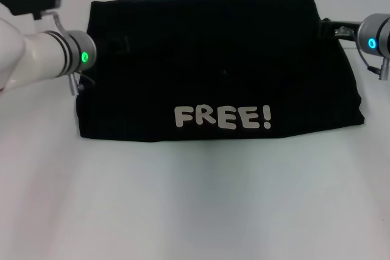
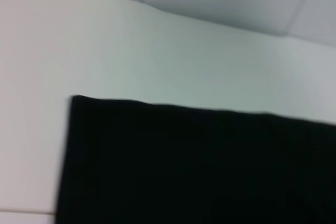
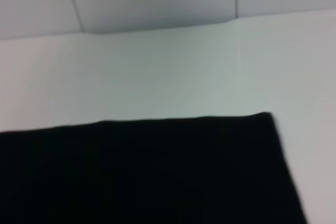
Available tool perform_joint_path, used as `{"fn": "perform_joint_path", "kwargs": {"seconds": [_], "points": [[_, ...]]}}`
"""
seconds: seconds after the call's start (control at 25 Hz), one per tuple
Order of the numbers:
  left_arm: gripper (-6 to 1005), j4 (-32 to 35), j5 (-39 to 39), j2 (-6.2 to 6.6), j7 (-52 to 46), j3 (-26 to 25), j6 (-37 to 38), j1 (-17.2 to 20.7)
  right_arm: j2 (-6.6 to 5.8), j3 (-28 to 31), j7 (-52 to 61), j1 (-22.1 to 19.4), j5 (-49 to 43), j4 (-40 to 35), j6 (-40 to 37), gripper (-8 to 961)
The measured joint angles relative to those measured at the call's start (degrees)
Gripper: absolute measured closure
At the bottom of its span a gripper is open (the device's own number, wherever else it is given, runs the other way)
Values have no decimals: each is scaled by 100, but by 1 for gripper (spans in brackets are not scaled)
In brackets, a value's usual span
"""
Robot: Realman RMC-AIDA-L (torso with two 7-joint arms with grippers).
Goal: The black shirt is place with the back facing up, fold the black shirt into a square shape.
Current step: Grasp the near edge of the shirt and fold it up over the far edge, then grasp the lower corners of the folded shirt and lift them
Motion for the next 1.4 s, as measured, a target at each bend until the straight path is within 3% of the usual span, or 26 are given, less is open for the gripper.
{"fn": "perform_joint_path", "kwargs": {"seconds": [0.24,0.4,0.44,0.48,0.56,0.6,0.64,0.76,1.0,1.04,1.4], "points": [[929,51,-11,-46,59,71,399,-15,-161,-123,293,52,-50,-13,-779,890],[902,381,-22,96,-585,44,1253,111,-390,-92,875,-85,-49,-573,-1968,849],[874,729,-140,328,-1188,11,2241,326,-446,-91,1031,-122,-42,-747,-2255,812],[847,804,-218,420,-1313,-35,2578,409,-493,-90,1176,-151,-43,-892,-2503,775],[792,894,-386,566,-1387,-189,3122,553,-592,-90,1449,-194,-45,-1201,-2976,701],[764,894,-386,566,-1387,-189,3122,553,-638,-89,1556,-199,-53,-1306,-3195,659],[737,1001,-527,698,-1212,-673,3970,806,-684,-89,1650,-199,-56,-1386,-3406,616],[580,1073,-461,770,-774,-1250,4626,1080,-790,-85,1899,-170,-56,-1516,-3896,489],[330,991,-59,773,-343,-1423,4630,1359,-817,102,2027,-180,-57,-1715,-4356,205],[290,923,-30,760,-279,-1425,4558,1370,-819,129,2025,-186,-56,-1717,-4377,196],[358,526,-27,640,-188,-1347,3856,1354,-852,233,2006,-253,-49,-1678,-4384,164]]}}
